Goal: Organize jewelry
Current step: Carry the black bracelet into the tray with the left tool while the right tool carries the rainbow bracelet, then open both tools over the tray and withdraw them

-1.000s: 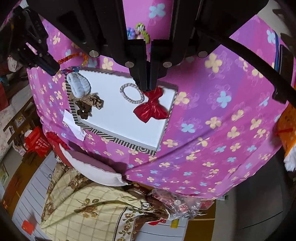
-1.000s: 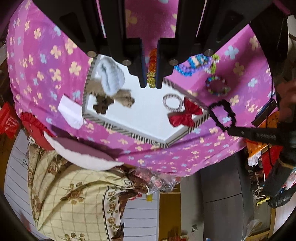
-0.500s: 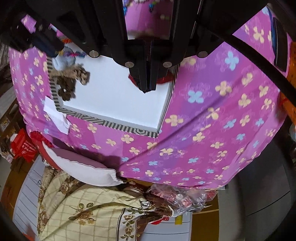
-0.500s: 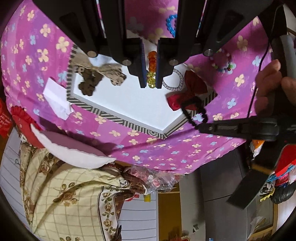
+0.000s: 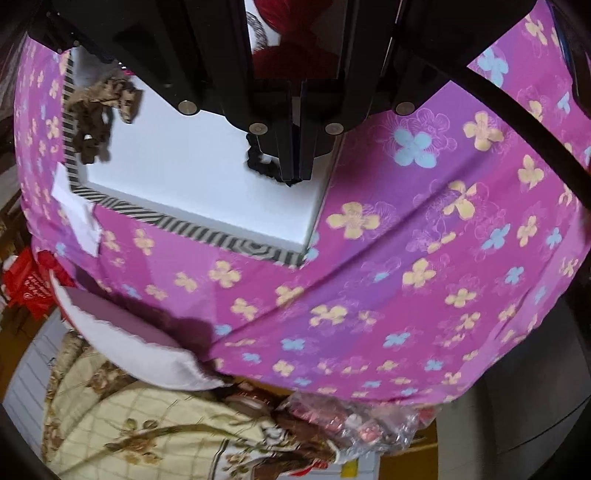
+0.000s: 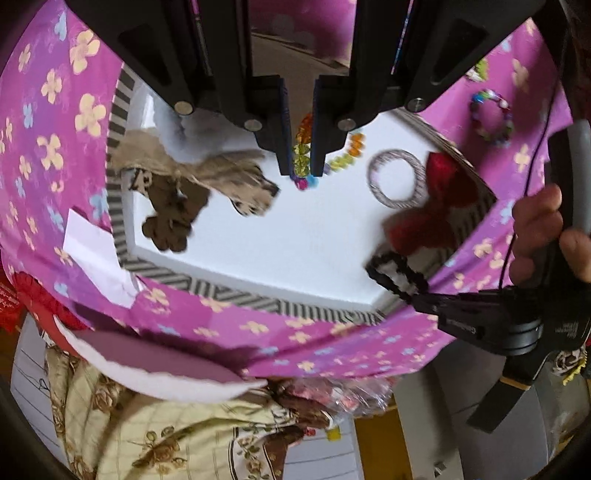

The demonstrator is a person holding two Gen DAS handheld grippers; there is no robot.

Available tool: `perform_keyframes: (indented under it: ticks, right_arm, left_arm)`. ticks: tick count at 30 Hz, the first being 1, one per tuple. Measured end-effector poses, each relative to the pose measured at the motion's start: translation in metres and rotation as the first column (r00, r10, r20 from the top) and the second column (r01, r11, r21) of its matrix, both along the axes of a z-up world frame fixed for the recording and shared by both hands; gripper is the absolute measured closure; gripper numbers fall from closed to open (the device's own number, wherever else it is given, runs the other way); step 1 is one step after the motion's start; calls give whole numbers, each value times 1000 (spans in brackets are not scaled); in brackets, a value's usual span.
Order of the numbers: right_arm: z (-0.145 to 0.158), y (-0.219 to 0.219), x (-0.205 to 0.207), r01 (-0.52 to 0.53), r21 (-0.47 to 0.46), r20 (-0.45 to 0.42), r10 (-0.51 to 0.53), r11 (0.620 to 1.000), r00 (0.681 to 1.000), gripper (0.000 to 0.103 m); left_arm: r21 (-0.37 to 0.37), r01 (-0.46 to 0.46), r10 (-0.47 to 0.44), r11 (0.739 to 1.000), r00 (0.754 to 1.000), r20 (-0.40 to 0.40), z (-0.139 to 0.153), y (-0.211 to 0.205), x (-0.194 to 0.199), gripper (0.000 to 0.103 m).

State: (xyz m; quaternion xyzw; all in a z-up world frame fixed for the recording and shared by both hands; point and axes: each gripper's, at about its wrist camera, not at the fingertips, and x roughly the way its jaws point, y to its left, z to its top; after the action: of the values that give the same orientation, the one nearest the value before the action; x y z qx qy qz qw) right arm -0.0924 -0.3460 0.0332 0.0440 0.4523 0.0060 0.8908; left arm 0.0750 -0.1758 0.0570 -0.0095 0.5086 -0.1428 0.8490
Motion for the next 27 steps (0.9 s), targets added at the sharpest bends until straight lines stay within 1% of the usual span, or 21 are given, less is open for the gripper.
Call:
perform_keyframes:
  ticks: [4,6,8,10,12,13,15,22,27]
  right_arm:
    - [-10,-6,-1,26,8,-17,-26,1000,1000,93]
    - [-12,-6,-4,26,31,-19,-25,999,1000,86]
    - [-11,-5,-7,24,28,-11,-24,999,1000,72]
    - [-7,-4,-11,26,21,-1,-26,999,1000,66]
    - [0,-2,-17,24,31,12,-25,999,1000,61]
    - [2,-1,-20,23,35,17,-24,999,1000,59]
    - [7,1,-25,20,37,25,-21,999,999,57]
    - [21,8,-44,29,45,49,-32,999,998,48]
    - [27,14,-55,30,45,53,-33,999,998,45]
  left_arm:
    - [33,-10,11,999,1000,-14,-14,-1,3,103]
    - [34,-33,34,999,999,-12,-18,1,4,103]
    - [16,-51,52,999,999,-17,-19,4,5,103]
    - [-14,-51,51,999,998,-29,-17,8,5,97]
    - [-35,-34,33,999,999,-25,-12,9,0,88]
    - [-36,-33,33,999,999,-19,-9,10,-2,87]
    - [-28,-35,35,999,999,2,-1,12,-10,80]
    - [-13,-29,30,1000,997,77,27,29,-43,80]
    - [30,-33,30,999,994,108,35,40,-73,80]
